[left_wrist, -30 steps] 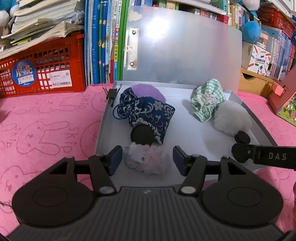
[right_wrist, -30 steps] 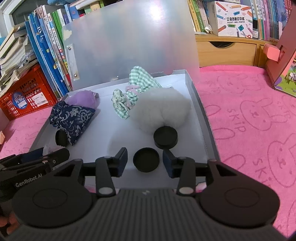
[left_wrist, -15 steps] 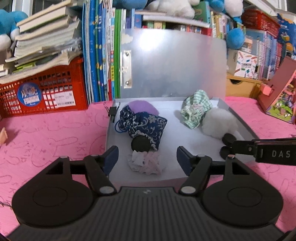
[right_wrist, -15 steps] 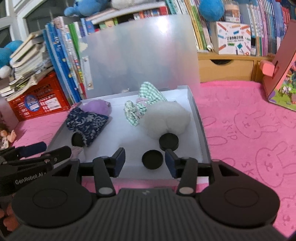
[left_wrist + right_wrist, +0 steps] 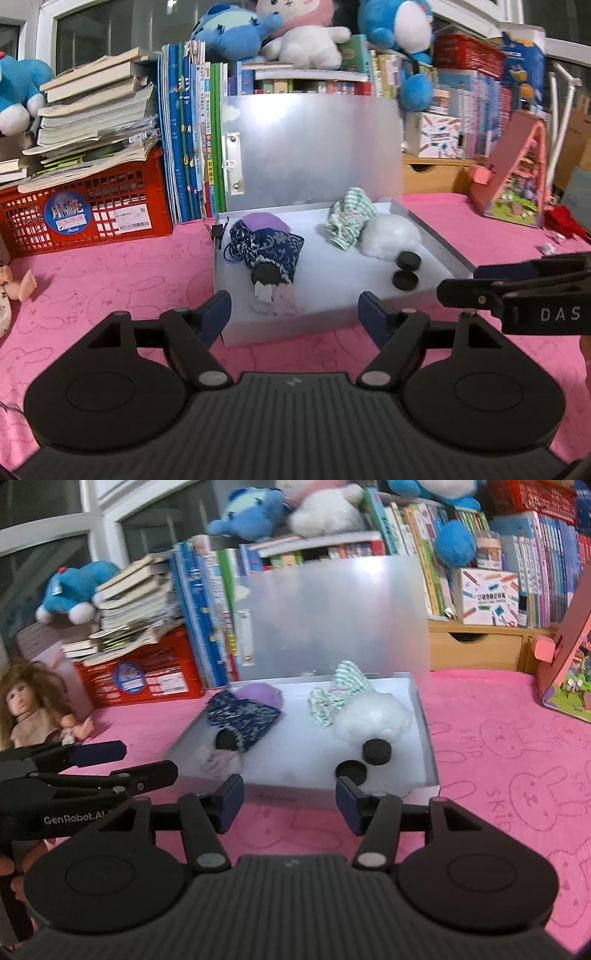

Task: Organize objects
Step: 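Move both tools back toward the red knit cloth and folded paper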

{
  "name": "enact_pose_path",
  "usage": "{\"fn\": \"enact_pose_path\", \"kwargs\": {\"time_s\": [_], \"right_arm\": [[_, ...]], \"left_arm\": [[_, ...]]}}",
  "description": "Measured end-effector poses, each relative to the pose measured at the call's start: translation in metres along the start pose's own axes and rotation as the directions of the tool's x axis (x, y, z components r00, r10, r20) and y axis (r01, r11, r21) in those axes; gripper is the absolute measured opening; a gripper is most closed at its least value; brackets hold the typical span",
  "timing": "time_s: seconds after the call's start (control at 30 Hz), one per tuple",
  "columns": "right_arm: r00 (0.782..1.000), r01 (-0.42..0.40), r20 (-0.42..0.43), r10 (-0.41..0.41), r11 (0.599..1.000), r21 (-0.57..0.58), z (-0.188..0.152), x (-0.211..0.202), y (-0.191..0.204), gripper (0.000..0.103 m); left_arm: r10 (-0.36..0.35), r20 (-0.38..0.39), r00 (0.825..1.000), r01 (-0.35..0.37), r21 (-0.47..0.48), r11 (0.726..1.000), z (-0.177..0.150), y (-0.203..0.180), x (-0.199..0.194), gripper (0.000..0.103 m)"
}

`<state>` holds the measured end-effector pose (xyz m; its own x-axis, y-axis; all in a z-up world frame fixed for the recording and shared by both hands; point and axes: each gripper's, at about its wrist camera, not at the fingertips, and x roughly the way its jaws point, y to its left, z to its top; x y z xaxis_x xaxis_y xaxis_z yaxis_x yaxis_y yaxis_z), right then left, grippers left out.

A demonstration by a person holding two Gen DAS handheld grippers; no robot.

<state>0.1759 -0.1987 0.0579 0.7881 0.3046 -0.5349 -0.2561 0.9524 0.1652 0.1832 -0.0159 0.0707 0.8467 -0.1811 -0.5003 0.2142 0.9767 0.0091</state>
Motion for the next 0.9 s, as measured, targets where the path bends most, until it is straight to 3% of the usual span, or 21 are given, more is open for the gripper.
{"fn": "enact_pose_path", "kwargs": {"time_s": [0.4,0.9], "right_arm": [[0.998,-0.036,0.047,0.040,0.996,-0.078,-0.044,-0.043,0.025,0.074],[0.996,-0.081,0.019,0.083,0.994,-0.077,-0.095,-0.064,0.029,0.078]], "left_arm": [[0.017,0.029,0.999,-0.017,0.002,1.000,-0.050,0.022,-0.067,0.080],[0.135,-0.009,0.991,-0.135,-0.040,0.990,-0.117,0.052,-0.104,0.080]]}}
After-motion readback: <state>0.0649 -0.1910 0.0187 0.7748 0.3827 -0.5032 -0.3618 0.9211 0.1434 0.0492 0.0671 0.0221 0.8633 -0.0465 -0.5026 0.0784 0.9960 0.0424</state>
